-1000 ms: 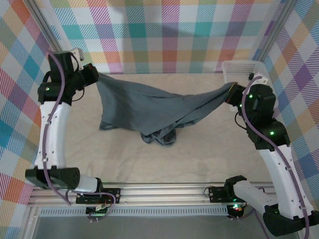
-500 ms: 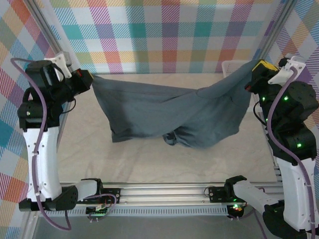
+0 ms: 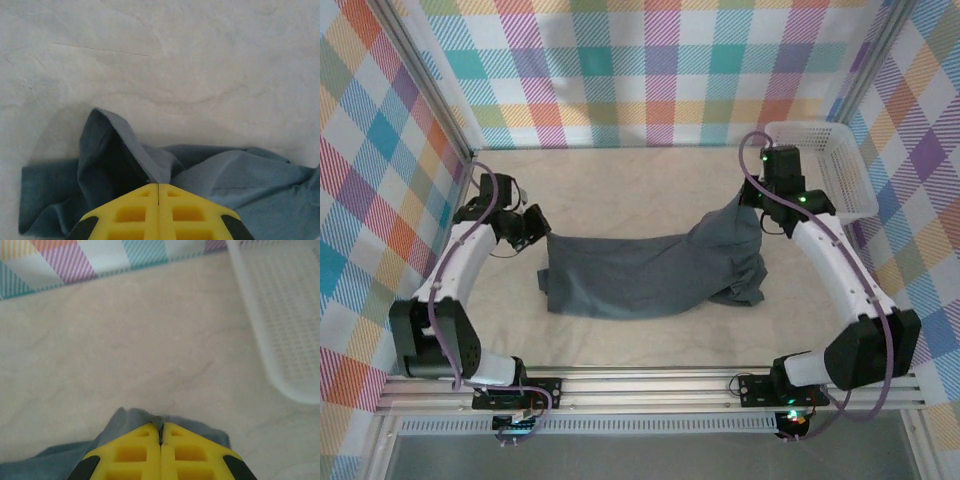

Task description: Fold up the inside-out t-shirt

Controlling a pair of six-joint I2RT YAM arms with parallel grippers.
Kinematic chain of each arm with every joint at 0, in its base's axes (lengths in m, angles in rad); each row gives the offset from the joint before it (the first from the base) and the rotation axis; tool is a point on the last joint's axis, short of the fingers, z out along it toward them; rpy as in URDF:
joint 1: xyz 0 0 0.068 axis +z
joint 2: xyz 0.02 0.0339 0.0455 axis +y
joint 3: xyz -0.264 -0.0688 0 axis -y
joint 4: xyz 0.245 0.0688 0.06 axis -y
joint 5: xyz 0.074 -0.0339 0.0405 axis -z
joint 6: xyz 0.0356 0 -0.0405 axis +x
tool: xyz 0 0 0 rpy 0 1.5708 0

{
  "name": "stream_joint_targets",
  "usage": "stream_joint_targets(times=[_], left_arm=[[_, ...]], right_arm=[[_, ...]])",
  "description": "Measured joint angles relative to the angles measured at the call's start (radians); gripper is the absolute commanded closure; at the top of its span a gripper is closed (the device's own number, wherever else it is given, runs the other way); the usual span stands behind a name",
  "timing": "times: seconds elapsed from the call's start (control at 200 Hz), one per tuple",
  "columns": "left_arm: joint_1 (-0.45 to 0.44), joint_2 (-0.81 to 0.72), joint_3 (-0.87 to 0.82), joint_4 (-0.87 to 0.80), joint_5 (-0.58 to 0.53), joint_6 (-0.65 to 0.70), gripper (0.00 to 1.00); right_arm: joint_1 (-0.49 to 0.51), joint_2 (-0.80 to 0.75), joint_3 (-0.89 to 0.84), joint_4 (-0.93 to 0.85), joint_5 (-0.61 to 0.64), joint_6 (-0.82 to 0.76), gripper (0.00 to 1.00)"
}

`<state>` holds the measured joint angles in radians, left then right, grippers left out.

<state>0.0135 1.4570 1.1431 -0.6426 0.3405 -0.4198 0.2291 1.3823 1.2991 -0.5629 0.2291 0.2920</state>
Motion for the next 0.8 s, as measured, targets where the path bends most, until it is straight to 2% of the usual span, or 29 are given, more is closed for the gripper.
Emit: stream_joint_targets(times=[0.18,0.405,0.56,0.65,0.735,0.8], left_arm=[[-0.011,0.174,0.028,0.097,-0.018,0.002,1.0],[-0.019,0.4,0.135,0.127,-0.055,0.025,0.84],[-0.019,0.411,0.138,0.125,-0.072,0.048,0.7],[-0.019,0.403,0.137,0.122,-0.084,0.054,0.67],[-0.019,0.365,0.111,0.122,-0.105,0.069,0.62],[-0.019,0.317,0.075,0.121,-0.123,0.079,0.55]], right_arm=[[-0.001,0.02,-0.021,0.025,-0.013,0.011,1.0],[-0.006,0.053,-0.032,0.047,-0.032,0.014,1.0],[-0.007,0.055,-0.032,0.047,-0.041,0.014,1.0],[-0.007,0.055,-0.032,0.047,-0.048,0.014,1.0],[-0.007,0.055,-0.032,0.047,-0.054,0.015,1.0],[-0.007,0.055,-0.032,0.047,-0.058,0.015,1.0]])
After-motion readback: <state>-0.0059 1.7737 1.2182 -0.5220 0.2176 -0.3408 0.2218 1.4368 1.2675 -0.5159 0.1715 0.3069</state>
